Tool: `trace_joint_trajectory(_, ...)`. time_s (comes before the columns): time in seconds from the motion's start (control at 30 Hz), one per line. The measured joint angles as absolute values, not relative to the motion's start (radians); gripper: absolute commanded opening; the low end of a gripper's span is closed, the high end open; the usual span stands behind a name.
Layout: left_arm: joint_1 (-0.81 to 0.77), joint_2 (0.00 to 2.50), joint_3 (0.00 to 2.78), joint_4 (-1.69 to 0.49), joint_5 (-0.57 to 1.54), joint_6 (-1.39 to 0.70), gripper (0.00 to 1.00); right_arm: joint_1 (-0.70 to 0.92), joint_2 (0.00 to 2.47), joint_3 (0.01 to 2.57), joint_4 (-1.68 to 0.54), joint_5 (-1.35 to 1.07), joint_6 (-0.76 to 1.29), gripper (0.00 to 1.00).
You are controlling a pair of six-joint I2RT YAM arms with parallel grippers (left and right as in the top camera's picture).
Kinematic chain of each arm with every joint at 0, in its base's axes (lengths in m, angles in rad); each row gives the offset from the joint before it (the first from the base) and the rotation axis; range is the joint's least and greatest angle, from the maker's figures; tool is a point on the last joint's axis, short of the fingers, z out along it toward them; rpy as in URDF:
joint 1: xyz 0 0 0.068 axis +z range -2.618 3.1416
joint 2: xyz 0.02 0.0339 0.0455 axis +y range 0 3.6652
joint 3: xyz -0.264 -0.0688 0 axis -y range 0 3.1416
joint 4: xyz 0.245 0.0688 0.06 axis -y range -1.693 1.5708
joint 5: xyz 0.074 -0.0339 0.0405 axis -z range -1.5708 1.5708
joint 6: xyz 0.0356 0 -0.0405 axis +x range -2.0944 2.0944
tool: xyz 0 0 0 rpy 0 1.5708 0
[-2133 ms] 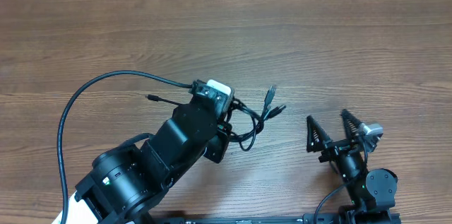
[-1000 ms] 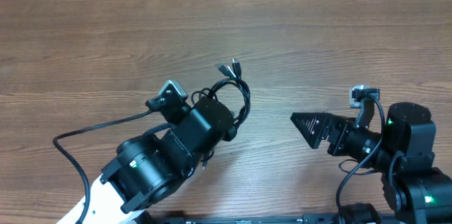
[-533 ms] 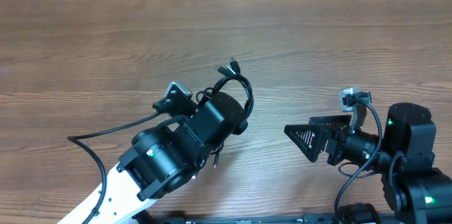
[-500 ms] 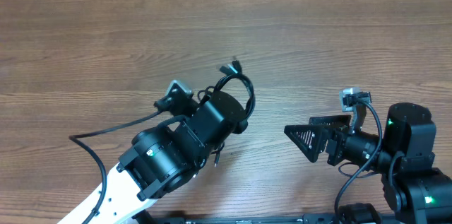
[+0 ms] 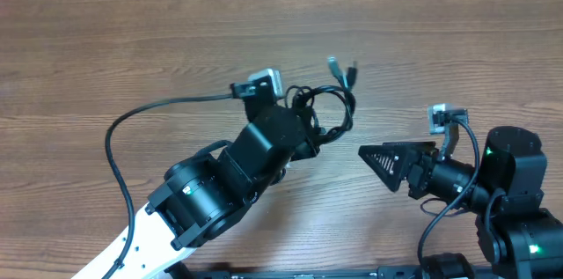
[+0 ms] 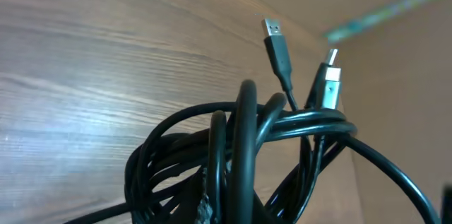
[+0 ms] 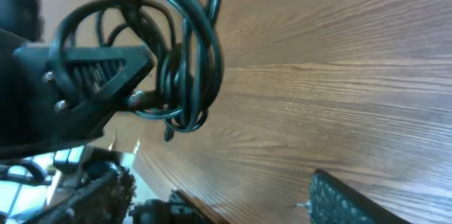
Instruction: Untangle cables
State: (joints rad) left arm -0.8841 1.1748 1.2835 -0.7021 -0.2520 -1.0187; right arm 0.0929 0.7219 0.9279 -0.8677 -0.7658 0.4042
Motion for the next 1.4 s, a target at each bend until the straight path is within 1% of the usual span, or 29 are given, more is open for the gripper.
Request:
trace_joint_trajectory(0.23, -0.884, 1.175, 1.283, -0.685, -0.178, -0.858, 0.04, 0.093, 0.722, 0.928, -0.875, -0.691, 0.527, 0.73)
trace_joint_trajectory(0.4, -0.884, 1.175, 1.283, -0.683, -0.124, -0.743, 0.04, 0.093, 0.722, 0.928, -0.869, -0.678, 0.604, 0.63)
trace_joint_trajectory(0.47, -0.884, 1.175, 1.283, -0.675, -0.106, -0.719, 0.04, 0.093, 0.722, 0.928, -0.868, -0.676, 0.625, 0.63)
trace_joint_trajectory(0.63, -0.884, 1.188, 1.283, -0.626, -0.052, -0.653, 0.04, 0.093, 0.722, 0.928, -0.868, -0.677, 0.652, 0.57)
trace_joint_trajectory(0.7, -0.884, 1.212, 1.283, -0.624, -0.04, -0.643, 0.04, 0.093, 0.722, 0.928, -0.869, -0.677, 0.655, 0.57)
trace_joint_trajectory(0.9, -0.884, 1.28, 1.283, -0.575, -0.014, -0.627, 0.04, 0.093, 0.722, 0.928, -0.869, -0.677, 0.658, 0.52)
trace_joint_trajectory(1.1, -0.884, 1.287, 1.283, -0.567, -0.007, -0.625, 0.04, 0.093, 0.722, 0.928, -0.871, -0.677, 0.662, 0.46)
trace_joint_trajectory(1.27, -0.884, 1.287, 1.283, -0.525, 0.043, -0.625, 0.04, 0.093, 0.722, 0.928, -0.872, -0.677, 0.662, 0.45)
trace_joint_trajectory(1.3, -0.884, 1.287, 1.283, -0.525, 0.049, -0.626, 0.04, 0.093, 0.722, 0.928, -0.872, -0.677, 0.662, 0.43)
trace_joint_trajectory(1.37, -0.884, 1.287, 1.283, -0.524, 0.054, -0.629, 0.04, 0.093, 0.722, 0.928, -0.873, -0.677, 0.661, 0.33)
trace_joint_trajectory(1.4, -0.884, 1.287, 1.283, -0.524, 0.057, -0.629, 0.04, 0.093, 0.722, 0.928, -0.875, -0.675, 0.662, 0.31)
